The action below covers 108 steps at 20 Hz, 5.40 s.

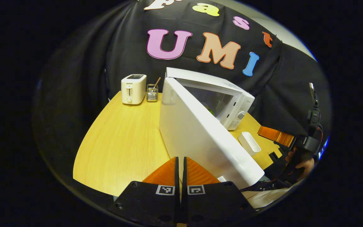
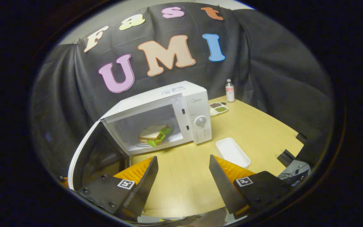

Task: Open the microwave oven with the left hand, put the food in, and close the microwave oven.

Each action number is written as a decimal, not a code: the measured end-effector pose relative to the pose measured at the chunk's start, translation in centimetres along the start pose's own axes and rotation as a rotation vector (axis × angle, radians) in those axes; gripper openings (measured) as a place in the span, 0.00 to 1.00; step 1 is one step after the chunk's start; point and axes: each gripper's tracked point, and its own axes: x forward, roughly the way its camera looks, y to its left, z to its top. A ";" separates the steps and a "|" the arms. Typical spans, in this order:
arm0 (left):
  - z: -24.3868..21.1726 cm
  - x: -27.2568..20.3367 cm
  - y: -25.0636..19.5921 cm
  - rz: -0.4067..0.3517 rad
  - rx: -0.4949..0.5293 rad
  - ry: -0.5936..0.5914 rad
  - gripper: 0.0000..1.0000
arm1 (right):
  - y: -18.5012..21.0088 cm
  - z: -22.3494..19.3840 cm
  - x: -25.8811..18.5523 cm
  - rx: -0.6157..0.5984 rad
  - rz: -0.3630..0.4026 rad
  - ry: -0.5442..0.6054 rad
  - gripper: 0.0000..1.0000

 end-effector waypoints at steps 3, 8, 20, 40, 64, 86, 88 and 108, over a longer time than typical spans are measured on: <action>0.3 1.1 -2.4 -0.038 0.008 0.014 0.00 | -2.1 0.5 -0.1 -0.007 -0.033 0.003 1.00; 1.0 3.0 -5.9 -0.036 0.006 0.023 0.00 | -5.9 2.5 0.8 -0.031 -0.050 0.006 1.00; 3.4 8.6 -13.1 0.012 -0.041 -0.001 0.00 | -12.5 7.8 5.8 -0.096 0.022 -0.028 0.92; 10.1 17.8 -19.2 0.032 0.011 -0.114 0.00 | -16.4 11.2 9.2 -0.036 0.085 -0.098 0.92; 13.6 23.4 -19.9 0.092 -0.005 -0.151 0.00 | -16.3 10.9 10.9 -0.074 0.072 -0.053 0.92; 15.4 21.8 -19.1 0.136 0.050 -0.217 0.01 | -15.5 11.6 11.5 -0.103 0.121 -0.015 1.00; 15.3 20.5 -18.9 0.143 0.040 -0.229 0.01 | -15.1 12.1 11.4 -0.091 0.137 -0.011 1.00; 12.7 9.4 -14.8 0.390 0.077 -0.234 0.96 | -10.3 14.4 10.4 -0.193 0.312 -0.032 0.99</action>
